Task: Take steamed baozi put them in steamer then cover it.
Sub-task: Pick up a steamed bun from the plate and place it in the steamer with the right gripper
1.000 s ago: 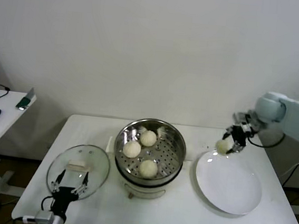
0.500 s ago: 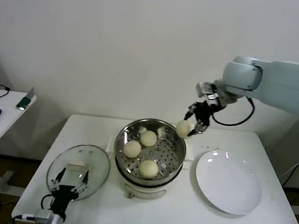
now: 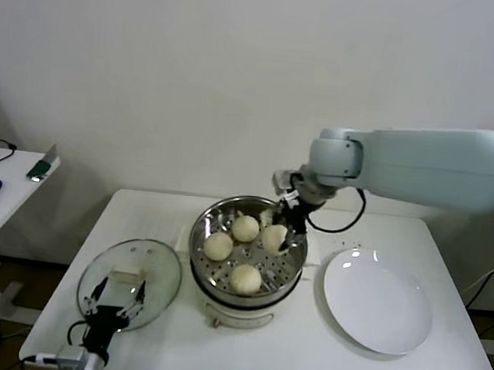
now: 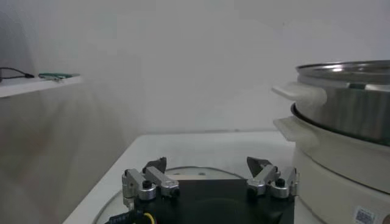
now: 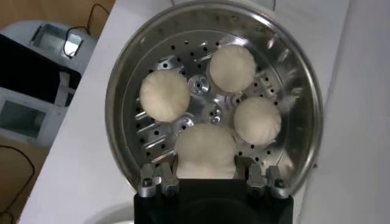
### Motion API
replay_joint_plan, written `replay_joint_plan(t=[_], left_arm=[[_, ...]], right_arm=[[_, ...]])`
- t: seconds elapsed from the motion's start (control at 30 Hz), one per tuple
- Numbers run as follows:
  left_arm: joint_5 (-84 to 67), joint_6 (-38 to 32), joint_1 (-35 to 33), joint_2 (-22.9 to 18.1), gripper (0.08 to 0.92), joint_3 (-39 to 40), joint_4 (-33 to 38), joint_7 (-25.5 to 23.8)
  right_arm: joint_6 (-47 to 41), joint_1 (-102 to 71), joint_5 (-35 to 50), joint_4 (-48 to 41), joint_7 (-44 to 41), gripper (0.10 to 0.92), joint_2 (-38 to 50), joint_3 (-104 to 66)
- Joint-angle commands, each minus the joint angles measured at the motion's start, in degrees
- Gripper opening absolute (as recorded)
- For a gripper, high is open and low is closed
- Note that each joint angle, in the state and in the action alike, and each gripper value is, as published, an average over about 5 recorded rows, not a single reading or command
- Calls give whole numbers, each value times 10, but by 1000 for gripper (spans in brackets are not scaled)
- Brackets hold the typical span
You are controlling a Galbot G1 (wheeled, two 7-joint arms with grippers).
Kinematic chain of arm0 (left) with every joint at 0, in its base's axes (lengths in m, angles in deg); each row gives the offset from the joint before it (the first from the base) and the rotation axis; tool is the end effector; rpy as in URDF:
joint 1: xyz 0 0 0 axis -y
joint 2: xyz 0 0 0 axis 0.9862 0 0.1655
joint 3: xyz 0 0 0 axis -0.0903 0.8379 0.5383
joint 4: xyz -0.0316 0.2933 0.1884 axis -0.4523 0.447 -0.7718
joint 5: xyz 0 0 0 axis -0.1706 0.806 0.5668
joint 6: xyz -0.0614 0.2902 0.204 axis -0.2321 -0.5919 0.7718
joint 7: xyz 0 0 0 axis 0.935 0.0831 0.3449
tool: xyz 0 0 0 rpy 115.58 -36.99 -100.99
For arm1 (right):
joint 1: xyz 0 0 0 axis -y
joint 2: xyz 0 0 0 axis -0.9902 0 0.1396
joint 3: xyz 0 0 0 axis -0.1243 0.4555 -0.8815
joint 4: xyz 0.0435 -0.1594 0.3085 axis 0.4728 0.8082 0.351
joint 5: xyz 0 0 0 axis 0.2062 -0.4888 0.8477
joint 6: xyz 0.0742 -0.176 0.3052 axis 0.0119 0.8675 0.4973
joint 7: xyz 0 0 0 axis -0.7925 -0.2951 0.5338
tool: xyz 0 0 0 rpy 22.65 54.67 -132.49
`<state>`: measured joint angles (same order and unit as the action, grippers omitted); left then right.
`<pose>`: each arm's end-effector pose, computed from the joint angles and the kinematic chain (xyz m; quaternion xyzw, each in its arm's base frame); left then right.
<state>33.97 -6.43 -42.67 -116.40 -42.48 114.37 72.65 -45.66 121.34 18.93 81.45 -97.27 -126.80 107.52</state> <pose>0.1592 0.0708 -0.3729 0.0233 -0.9934 -0.0188 0.1111 0.5080 0.0761 -0.0446 0.5721 -0.4947 0.5624 0.3341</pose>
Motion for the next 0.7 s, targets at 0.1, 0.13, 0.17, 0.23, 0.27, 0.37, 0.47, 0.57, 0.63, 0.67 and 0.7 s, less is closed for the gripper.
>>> replay_joint_plan(t=[0.1,0.13,0.17,0.23,0.27,0.37,0.47,0.57,0.63,0.67,0.7], left_arm=[[-3,-2,2,-1,823,-2,-7,0],[-3,-2,3,-1,823,-2,-7,0],[-3,-2,3,-1,823,-2,-7,0],[-4,-2,3,-1,823,-2,-7,0],[-4,-2,3,0,823,-2,-7,0],[-5,-2,3,0,823,-3,-8,0],[-5,-2,3,0,823,-3,-8,0],[-5,-2,4,0,823,-2,-8,0],[-5,-2,4,0,823,-2,-8,0],[-5,-2,4,0,823,-2,-8,0],[-5,-2,4,0,823,-3,-8,0]], right_arm=[[-11,-78,-49,-52,14,630,-38,-7],[-10,-78,-50,-52,14,630,-38,-7],[-10,-79,-53,-51,13,631,-38,-6],[-10,-79,-57,-50,12,631,-37,-5],[-10,-79,-60,-50,12,631,-37,-5],[-9,-80,-67,-50,12,631,-34,-3],[-9,-82,-69,-50,12,633,-33,-3],[-6,-85,-67,-49,12,629,-32,-5],[-4,-86,-66,-51,14,629,-32,-7],[-3,-86,-65,-53,15,630,-31,-9],[-1,-85,-64,-54,16,635,-31,-11]])
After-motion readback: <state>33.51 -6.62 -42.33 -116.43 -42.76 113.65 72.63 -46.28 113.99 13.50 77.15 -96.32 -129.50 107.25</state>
